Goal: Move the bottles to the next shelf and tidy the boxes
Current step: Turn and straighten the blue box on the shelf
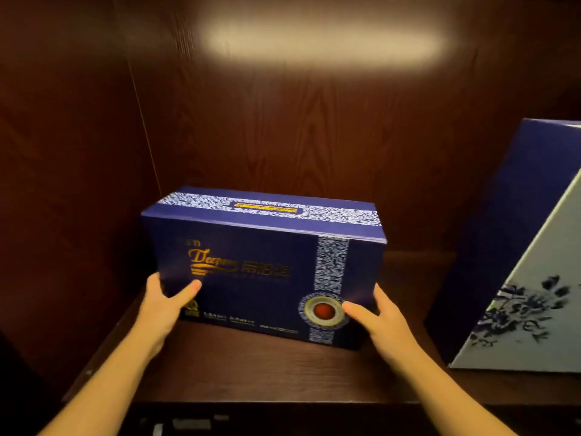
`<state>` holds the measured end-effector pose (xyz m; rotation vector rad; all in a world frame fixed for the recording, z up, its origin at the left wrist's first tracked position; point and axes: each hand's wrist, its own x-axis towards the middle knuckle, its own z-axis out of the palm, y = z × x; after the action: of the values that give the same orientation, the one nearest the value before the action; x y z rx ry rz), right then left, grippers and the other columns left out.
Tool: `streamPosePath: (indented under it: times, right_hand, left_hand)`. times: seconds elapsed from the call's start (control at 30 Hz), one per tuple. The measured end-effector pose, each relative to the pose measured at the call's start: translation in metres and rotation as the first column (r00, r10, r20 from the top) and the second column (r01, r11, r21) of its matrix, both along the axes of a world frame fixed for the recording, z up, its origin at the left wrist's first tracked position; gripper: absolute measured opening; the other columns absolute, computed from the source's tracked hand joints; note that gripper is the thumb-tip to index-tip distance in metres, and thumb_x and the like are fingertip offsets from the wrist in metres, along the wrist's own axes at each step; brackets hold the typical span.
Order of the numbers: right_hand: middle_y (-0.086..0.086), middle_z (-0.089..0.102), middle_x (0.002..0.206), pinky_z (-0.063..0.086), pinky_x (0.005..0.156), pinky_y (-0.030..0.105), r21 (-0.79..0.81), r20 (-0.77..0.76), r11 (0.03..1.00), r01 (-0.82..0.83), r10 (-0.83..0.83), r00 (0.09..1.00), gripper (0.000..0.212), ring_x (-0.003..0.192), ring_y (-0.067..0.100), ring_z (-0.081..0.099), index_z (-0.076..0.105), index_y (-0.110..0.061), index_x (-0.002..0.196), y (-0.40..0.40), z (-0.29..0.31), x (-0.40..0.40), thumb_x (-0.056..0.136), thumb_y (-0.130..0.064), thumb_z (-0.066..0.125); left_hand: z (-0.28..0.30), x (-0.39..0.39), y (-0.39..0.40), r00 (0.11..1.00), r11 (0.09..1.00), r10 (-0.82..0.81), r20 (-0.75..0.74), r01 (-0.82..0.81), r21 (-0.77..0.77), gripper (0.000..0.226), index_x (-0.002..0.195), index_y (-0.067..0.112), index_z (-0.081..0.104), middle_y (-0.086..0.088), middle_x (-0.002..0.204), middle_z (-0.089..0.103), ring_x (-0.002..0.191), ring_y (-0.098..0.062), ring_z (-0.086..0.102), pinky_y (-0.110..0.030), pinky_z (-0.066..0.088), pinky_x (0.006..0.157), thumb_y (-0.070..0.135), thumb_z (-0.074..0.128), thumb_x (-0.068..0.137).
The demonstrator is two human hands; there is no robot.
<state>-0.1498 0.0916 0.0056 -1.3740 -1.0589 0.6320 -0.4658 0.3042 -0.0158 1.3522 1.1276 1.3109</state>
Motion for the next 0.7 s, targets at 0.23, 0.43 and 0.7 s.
streamPosePath:
  times: [0.23, 0.43, 0.7]
  right_hand:
    - [-0.02, 0.071, 0.11, 0.049, 0.075, 0.01, -0.086, 0.004, 0.996, 0.007, -0.006, 1.0, 0.066, 0.103, 0.0, 0.065, 0.062, -0.038, 0.116, -0.039, 0.007, 0.02, 0.057, -0.057, 0.083]
    - [-0.022, 0.071, 0.109, 0.047, 0.087, 0.026, -0.148, 0.05, 0.988, -0.042, 0.05, 0.998, 0.069, 0.103, -0.001, 0.064, 0.06, -0.041, 0.115, -0.048, 0.011, 0.019, 0.054, -0.066, 0.08]
    - [-0.019, 0.061, 0.13, 0.044, 0.101, 0.03, -0.125, 0.048, 0.989, -0.073, 0.079, 0.996, 0.09, 0.121, 0.002, 0.055, 0.045, -0.04, 0.139, -0.058, 0.015, 0.019, 0.059, -0.061, 0.081]
  left_hand:
    - [-0.004, 0.006, -0.074, 0.985, 0.996, 0.089, -0.151, -0.088, 0.008, 0.076, 0.132, 0.018, 0.036, -0.008, 0.134, 0.046, 0.116, -0.023, 0.048, -0.039, 0.04, 0.098, 0.031, 0.081, 0.072]
    - [0.003, -0.006, -0.105, 0.974, 0.993, 0.114, -0.196, -0.113, 0.013, 0.068, 0.125, 0.011, 0.038, -0.012, 0.128, 0.046, 0.106, -0.022, 0.047, -0.036, 0.039, 0.088, 0.032, 0.078, 0.074]
    - [0.004, -0.003, -0.117, 0.968, 0.984, 0.18, -0.173, -0.175, 0.041, 0.077, 0.131, 0.01, 0.039, -0.012, 0.13, 0.048, 0.113, -0.028, 0.051, -0.041, 0.043, 0.093, 0.032, 0.081, 0.071]
